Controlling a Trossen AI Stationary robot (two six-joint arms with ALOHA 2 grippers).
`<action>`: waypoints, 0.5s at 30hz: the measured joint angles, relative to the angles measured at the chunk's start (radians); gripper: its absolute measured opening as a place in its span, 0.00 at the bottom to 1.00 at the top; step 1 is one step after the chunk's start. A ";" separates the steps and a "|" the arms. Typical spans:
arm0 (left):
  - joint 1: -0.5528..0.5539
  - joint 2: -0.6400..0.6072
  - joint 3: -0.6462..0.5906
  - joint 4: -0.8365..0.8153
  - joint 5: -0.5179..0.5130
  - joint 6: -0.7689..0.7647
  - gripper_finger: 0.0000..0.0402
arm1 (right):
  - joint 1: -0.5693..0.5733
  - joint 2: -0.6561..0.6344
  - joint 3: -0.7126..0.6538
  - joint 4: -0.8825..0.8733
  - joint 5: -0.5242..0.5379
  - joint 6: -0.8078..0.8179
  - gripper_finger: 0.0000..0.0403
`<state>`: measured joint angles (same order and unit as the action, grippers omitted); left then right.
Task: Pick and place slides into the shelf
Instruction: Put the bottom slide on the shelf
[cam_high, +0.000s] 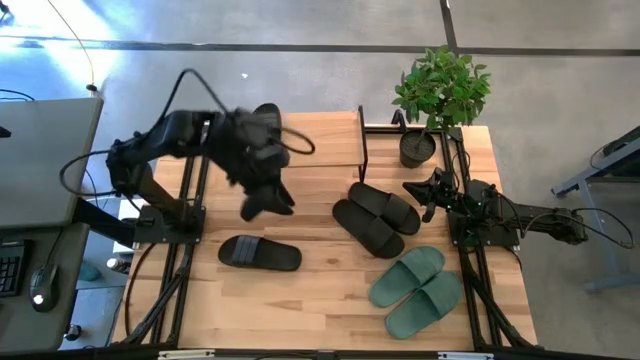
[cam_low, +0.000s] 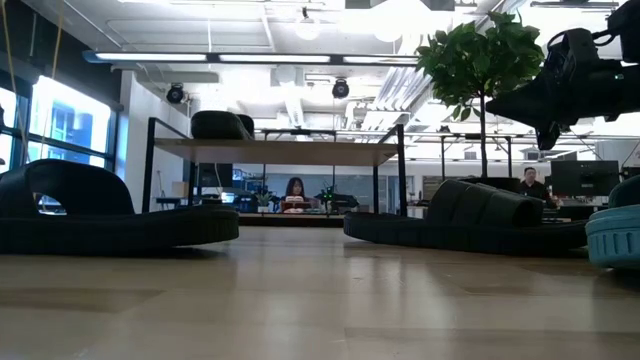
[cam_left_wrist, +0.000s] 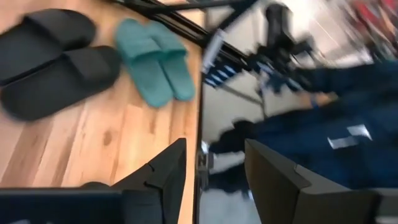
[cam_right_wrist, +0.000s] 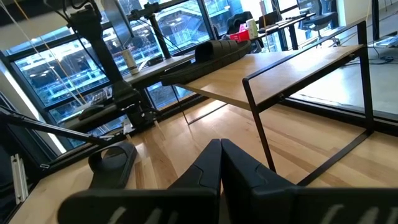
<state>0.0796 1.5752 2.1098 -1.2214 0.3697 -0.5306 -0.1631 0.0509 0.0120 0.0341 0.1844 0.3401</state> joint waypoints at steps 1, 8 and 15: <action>-0.031 0.002 0.000 0.007 -0.067 -0.055 0.35 | 0.000 0.000 0.000 0.000 0.000 0.000 0.00; -0.196 0.033 -0.003 -0.094 -0.583 -0.499 0.30 | 0.000 0.000 0.000 0.000 0.001 -0.040 0.00; -0.225 0.147 -0.011 -0.355 -0.584 -0.883 0.24 | 0.000 0.008 0.000 0.000 0.001 -0.060 0.00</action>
<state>-0.1452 1.7226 2.0989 -1.5766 -0.2141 -1.4131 -0.1631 0.0587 0.0120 0.0341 0.1858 0.2798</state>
